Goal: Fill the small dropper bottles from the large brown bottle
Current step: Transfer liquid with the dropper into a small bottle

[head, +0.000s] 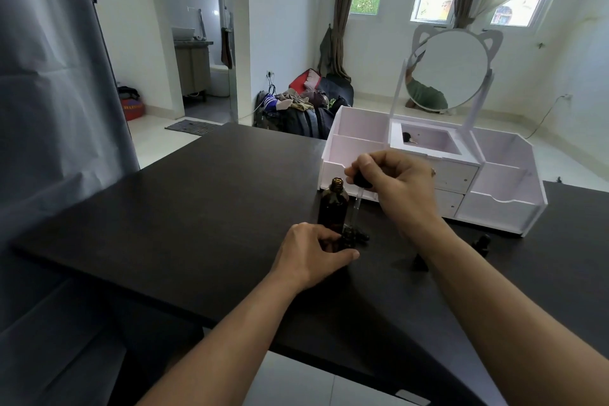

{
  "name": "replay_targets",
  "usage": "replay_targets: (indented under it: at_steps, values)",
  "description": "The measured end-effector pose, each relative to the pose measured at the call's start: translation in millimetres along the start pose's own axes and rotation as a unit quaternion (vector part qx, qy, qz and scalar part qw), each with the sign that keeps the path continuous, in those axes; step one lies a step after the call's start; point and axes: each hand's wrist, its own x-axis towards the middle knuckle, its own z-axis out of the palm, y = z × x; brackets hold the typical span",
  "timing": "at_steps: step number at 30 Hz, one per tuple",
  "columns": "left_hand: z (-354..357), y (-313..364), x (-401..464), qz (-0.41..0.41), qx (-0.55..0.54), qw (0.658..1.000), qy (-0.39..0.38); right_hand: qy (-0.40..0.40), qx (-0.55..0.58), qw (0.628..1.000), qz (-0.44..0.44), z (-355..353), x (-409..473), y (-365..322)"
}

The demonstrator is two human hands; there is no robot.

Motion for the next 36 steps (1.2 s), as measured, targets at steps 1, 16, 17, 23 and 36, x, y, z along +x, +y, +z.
replay_targets:
  at_steps: [1,16,17,23,36]
  values:
    - [0,0,0,0.0,0.0,1.0,0.001,0.0,-0.001,1.0,0.0,0,0,1]
    - [-2,1,-2,0.009,0.003,1.0,-0.009,-0.017,0.007,1.0,0.023,-4,1,0]
    - [-3,1,-2,0.01,0.002,1.0,-0.01,-0.016,0.01,1.0,0.024,-5,3,-3]
    - [-4,1,-2,0.023,-0.012,1.0,-0.015,0.038,0.058,0.998,0.009,-8,24,-27]
    - [-5,4,-3,0.011,-0.011,1.0,-0.014,0.061,0.023,0.998,-0.025,16,51,-25]
